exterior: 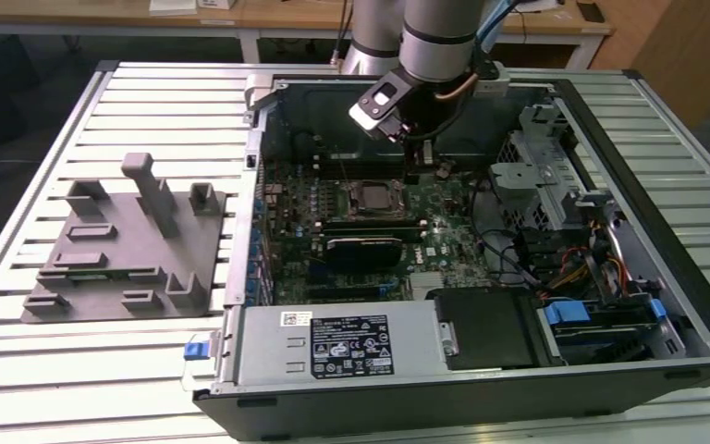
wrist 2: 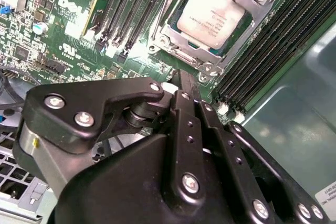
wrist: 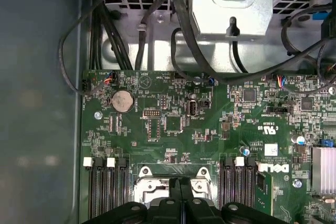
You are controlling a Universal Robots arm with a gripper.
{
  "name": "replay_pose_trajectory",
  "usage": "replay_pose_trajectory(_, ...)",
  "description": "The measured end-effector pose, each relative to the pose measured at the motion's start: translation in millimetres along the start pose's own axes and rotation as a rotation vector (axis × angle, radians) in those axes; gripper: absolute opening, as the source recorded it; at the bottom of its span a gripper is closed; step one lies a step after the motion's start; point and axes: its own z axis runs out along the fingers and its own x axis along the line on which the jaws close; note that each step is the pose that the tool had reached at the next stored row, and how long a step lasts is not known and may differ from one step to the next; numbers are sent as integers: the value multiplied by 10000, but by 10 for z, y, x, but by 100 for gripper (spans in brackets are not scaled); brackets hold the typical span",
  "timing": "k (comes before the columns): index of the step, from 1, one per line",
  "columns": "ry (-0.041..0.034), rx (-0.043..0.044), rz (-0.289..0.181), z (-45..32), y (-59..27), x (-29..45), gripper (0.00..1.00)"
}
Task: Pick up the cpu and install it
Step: 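Close the cpu cover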
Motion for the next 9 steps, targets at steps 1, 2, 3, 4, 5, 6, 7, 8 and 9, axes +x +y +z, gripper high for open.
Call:
replay_pose_trajectory(1, 0, 1, 0, 1, 0, 0, 11)
replay_pose_trajectory(2, 1, 3, 0, 4, 0, 0, 11)
replay_pose_trajectory(3, 1, 5, 0, 6, 0, 0, 11)
replay_pose_trajectory(4, 2, 5, 1, 8, -1, 0, 11)
replay_pose_trajectory(5, 1, 6, 1, 11, -6, 0, 11)
replay_pose_trajectory(6, 1, 6, 1, 14, -13, 0, 11)
replay_pose_trajectory(7, 1, 6, 1, 18, -24, 1, 11)
replay_pose_trajectory(8, 0, 6, 0, 21, -38, 1, 11)
replay_pose_trajectory(9, 0, 6, 0, 25, -54, 0, 11)
